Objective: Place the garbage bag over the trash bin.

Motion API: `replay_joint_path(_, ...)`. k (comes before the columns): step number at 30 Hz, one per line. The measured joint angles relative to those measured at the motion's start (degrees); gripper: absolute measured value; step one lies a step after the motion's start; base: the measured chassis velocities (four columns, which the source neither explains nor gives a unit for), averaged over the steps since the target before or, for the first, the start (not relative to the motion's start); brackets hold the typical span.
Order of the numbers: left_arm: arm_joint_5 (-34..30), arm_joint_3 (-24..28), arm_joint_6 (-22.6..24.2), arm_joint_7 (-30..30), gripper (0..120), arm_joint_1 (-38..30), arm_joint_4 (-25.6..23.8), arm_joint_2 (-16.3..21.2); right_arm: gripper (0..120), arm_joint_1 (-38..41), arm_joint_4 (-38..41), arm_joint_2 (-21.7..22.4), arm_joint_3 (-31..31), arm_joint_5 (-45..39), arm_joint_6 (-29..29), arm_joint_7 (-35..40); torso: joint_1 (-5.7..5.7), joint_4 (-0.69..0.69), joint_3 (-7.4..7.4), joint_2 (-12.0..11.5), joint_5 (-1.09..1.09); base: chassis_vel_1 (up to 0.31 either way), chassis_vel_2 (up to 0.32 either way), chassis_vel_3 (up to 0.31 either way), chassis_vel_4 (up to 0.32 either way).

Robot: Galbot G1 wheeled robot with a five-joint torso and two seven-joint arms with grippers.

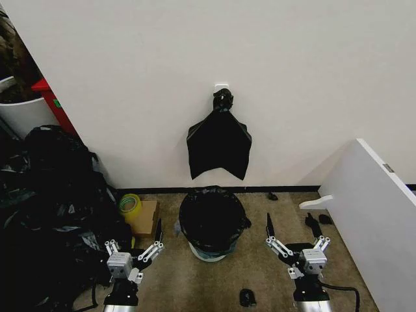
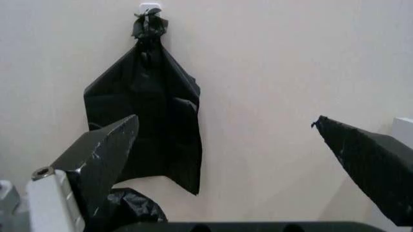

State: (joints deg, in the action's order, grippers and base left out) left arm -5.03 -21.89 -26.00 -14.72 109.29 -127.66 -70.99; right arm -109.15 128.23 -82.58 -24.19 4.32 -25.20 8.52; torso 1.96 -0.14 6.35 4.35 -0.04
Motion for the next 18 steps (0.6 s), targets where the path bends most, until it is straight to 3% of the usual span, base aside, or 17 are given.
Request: replay_joint_path(18,-0.1,0.0,0.1,-0.1,100,0.0,0.1,0.0,100,0.0,0.0,0.0,0.0,-0.1,0.1,0.1,0.00,0.00,0.00,0.0,0.00,0.000,0.000,0.000,0.000)
